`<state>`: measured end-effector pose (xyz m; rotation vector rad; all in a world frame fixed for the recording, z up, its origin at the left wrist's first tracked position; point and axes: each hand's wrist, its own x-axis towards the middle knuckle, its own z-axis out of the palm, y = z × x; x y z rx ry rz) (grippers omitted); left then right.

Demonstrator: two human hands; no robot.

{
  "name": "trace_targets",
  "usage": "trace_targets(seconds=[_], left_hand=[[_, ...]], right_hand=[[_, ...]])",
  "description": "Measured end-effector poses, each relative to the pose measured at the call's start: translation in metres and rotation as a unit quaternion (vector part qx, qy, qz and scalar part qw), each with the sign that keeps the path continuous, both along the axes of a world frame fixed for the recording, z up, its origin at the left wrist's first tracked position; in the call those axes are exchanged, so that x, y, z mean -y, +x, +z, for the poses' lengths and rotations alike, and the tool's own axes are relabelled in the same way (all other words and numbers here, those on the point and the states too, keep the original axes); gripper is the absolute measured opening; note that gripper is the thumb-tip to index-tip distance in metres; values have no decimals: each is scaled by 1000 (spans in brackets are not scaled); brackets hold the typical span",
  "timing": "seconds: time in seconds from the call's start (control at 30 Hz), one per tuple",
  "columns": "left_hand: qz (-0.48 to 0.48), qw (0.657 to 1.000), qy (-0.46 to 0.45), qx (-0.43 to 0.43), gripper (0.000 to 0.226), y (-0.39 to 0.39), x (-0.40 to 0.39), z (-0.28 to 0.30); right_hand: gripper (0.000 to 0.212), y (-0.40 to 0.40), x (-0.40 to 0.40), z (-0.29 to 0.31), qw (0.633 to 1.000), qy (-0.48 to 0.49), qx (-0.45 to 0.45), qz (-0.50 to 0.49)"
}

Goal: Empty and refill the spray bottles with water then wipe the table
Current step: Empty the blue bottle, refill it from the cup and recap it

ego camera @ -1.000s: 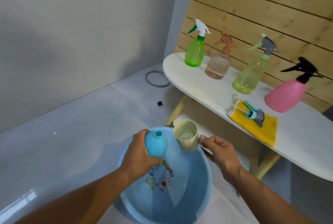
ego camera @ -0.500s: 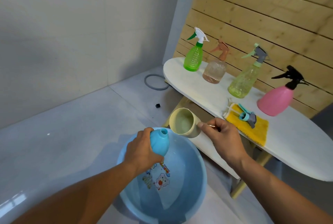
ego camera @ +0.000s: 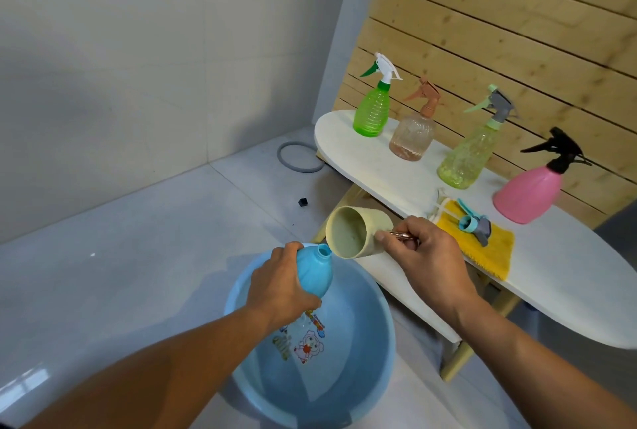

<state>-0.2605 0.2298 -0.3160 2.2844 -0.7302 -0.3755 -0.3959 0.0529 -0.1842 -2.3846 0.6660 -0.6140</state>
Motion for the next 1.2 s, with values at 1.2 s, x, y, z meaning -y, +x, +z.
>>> trace_targets(seconds=[1.2], left_hand=[[-1,1000,-9,-6,97,5,8,-5]], right_hand=[[20,12,-12,14,959,-281,-26,35]])
